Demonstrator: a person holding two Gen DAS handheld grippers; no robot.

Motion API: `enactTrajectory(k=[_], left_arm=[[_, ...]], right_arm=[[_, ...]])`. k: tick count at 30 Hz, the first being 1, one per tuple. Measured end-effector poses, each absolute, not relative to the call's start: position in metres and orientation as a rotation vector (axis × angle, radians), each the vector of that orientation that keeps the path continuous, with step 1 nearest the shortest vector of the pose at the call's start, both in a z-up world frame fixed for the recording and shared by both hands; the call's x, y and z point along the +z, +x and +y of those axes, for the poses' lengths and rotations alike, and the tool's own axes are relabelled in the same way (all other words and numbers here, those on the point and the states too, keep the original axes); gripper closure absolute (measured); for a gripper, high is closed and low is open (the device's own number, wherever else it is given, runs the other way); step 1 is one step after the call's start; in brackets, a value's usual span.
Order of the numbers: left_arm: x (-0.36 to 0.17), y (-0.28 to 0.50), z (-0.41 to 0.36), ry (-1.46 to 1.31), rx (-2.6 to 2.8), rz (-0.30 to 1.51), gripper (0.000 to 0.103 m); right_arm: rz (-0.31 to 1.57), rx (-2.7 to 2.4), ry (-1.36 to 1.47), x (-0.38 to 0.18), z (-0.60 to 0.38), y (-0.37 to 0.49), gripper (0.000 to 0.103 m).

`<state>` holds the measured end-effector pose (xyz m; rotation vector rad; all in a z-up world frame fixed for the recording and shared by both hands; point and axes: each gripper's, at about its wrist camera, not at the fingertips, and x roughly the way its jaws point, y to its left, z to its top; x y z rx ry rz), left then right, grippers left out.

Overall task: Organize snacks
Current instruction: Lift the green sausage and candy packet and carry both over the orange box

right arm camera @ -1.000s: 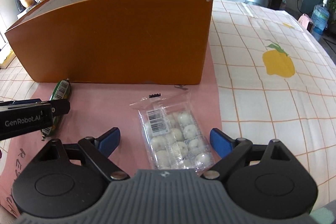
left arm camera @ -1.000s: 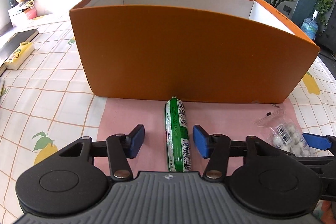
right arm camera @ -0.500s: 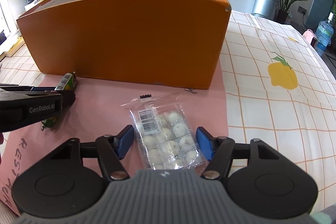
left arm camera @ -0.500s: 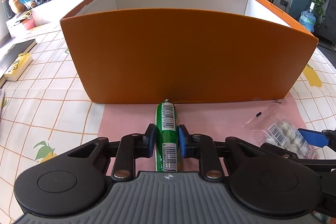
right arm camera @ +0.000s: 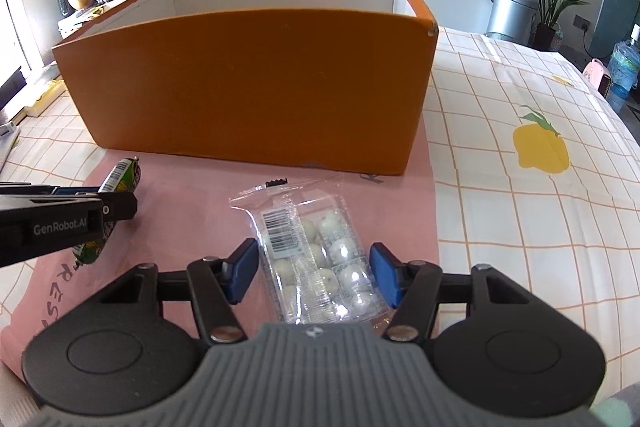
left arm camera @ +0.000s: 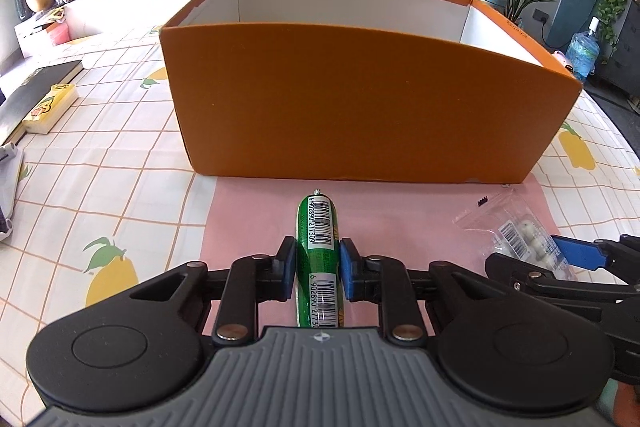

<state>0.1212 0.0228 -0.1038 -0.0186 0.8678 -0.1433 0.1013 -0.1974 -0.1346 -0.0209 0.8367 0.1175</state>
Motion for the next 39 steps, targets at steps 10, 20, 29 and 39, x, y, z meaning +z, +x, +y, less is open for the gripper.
enactTrajectory(k=[10, 20, 29, 39], left_arm=[[-0.078, 0.103, 0.022, -0.029, -0.171, 0.848, 0.078], [-0.044, 0.089, 0.018, -0.019, -0.199, 0.784, 0.078], [-0.01, 0.093, 0.013, -0.004, -0.214, 0.699, 0.078], [0.02, 0.119, 0.009, 0.018, -0.239, 0.614, 0.078]], right_arm=[[0.805, 0.148, 0.02, -0.114, -0.2, 0.073, 0.045], [0.745, 0.172, 0.081, -0.075, -0.208, 0.044, 0.046], [0.65, 0.203, 0.082, -0.026, -0.212, 0.043, 0.046], [0.577, 0.23, 0.066, 0.021, -0.216, 0.08, 0.046]])
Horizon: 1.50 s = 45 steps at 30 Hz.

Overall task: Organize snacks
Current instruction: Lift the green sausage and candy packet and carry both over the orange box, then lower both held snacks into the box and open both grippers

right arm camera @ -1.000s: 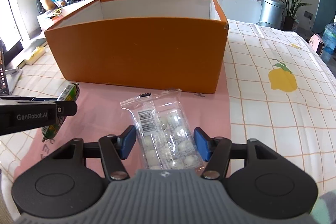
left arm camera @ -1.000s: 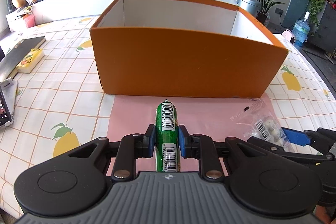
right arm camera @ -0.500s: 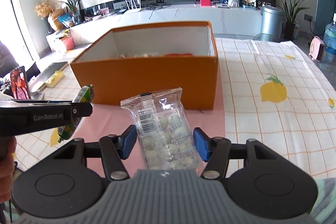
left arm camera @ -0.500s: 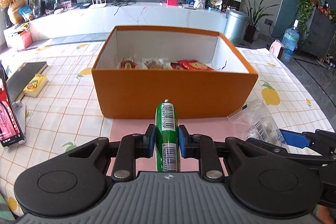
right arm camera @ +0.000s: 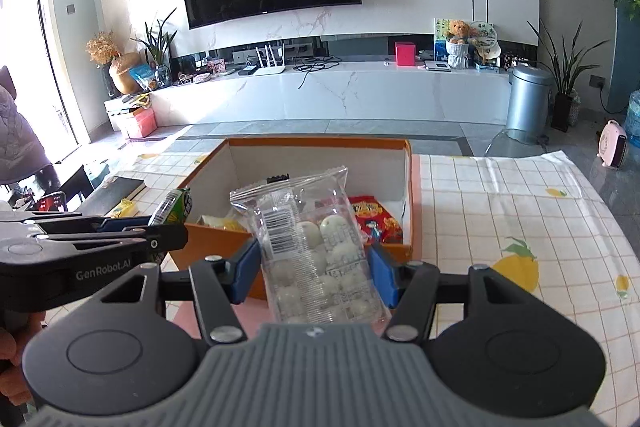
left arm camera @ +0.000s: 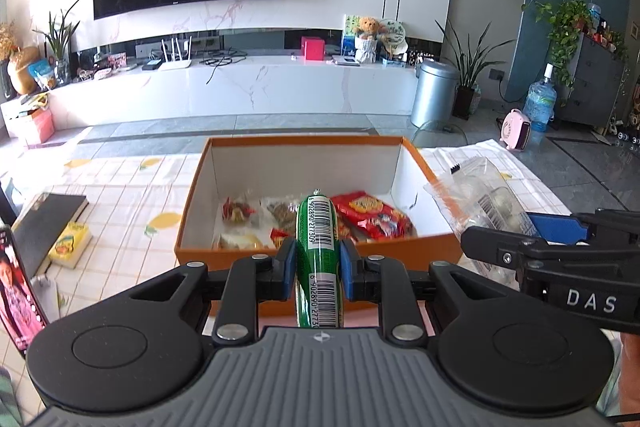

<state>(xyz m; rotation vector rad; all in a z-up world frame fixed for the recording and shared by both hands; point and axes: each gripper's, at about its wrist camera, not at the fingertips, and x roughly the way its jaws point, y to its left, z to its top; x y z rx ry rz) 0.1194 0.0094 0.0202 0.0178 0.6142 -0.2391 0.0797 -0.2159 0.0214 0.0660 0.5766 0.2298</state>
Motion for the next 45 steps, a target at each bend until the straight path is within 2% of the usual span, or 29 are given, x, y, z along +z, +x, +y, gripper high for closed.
enactTrajectory(k=[15, 32, 45], left_arm=[[0.017, 0.184, 0.004, 0.067, -0.261, 0.619, 0.078], [-0.035, 0.257, -0.006, 0.116, -0.271, 0.786, 0.078], [-0.067, 0.281, -0.007, 0.139, -0.275, 0.893, 0.078]], right_arm=[[0.626, 0.245, 0.025, 0.034, -0.203, 0.168, 0.047], [0.819, 0.177, -0.092, -0.03, -0.18, 0.278, 0.047], [0.917, 0.169, -0.177, -0.07, -0.178, 0.31, 0.046]])
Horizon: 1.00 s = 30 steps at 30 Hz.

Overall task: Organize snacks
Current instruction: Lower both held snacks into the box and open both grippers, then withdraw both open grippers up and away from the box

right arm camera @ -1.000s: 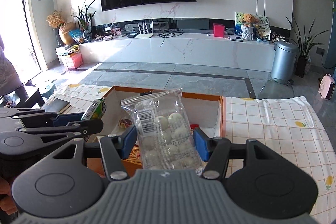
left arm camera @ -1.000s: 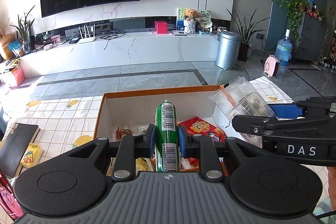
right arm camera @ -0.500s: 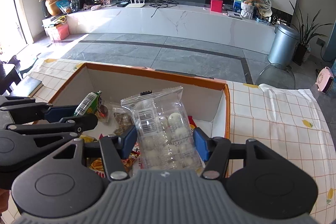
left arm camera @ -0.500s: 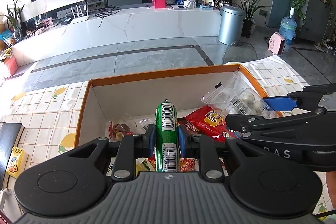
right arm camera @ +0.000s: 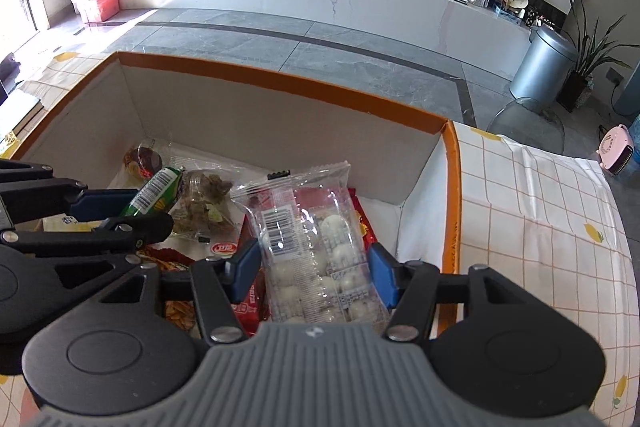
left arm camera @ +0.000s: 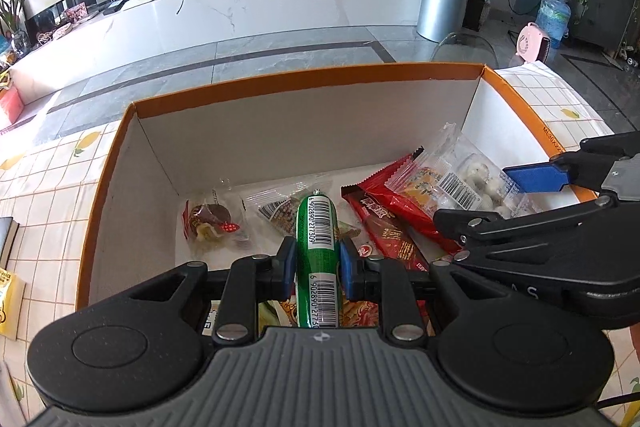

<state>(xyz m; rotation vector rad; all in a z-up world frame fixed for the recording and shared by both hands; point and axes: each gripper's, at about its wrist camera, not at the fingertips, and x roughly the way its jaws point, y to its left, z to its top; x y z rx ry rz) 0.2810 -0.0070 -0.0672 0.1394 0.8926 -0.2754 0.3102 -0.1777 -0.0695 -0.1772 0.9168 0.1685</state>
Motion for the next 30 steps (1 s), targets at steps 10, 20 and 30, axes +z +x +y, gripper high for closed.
enactTrajectory(k=[10, 20, 30], left_arm=[[-0.074, 0.29, -0.012, 0.173, -0.259, 0.941, 0.078], [-0.066, 0.291, -0.012, 0.189, -0.232, 0.936, 0.072], [-0.041, 0.279, -0.005, 0.177, -0.196, 0.861, 0.041]], right_arm=[[0.948, 0.162, -0.254, -0.078, -0.17, 0.316, 0.045], [0.966, 0.159, -0.28, -0.077, -0.168, 0.316, 0.039], [0.917, 0.126, -0.313, -0.051, -0.174, 0.302, 0.023]])
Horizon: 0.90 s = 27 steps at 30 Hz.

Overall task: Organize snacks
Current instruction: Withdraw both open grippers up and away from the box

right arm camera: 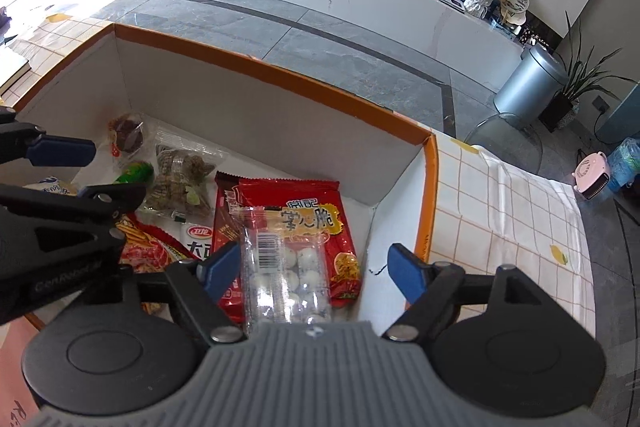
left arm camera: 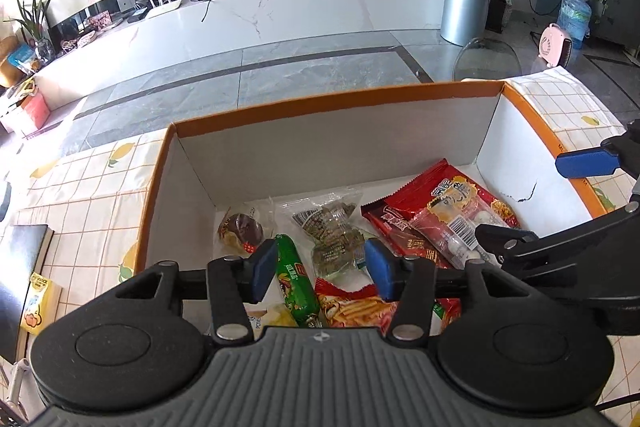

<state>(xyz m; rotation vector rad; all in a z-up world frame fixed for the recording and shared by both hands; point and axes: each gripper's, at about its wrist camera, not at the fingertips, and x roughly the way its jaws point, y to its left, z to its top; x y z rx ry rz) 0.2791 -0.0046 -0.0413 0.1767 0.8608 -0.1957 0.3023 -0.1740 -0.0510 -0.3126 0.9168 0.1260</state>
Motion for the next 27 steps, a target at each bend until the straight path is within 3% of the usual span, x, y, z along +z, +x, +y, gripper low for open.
enactTrajectory(k=[10, 19, 25, 27], left_arm=[[0.006, 0.244, 0.001, 0.133, -0.187, 0.698, 0.028], [0.045, 0.193, 0.01, 0.117, -0.134, 0.522, 0.025], [0.06, 0.155, 0.007, 0.156, -0.099, 0.426, 0.019], [0.062, 0.142, 0.004, 0.179, -0.098, 0.401, 0.013]], right_arm=[[0.798, 0.116, -0.251, -0.001, -0.188, 0.262, 0.012], [0.615, 0.091, -0.139, 0.051, -0.209, 0.192, 0.009], [0.503, 0.095, -0.049, 0.067, -0.225, 0.14, 0.007], [0.468, 0.087, -0.035, 0.067, -0.228, 0.124, 0.007]])
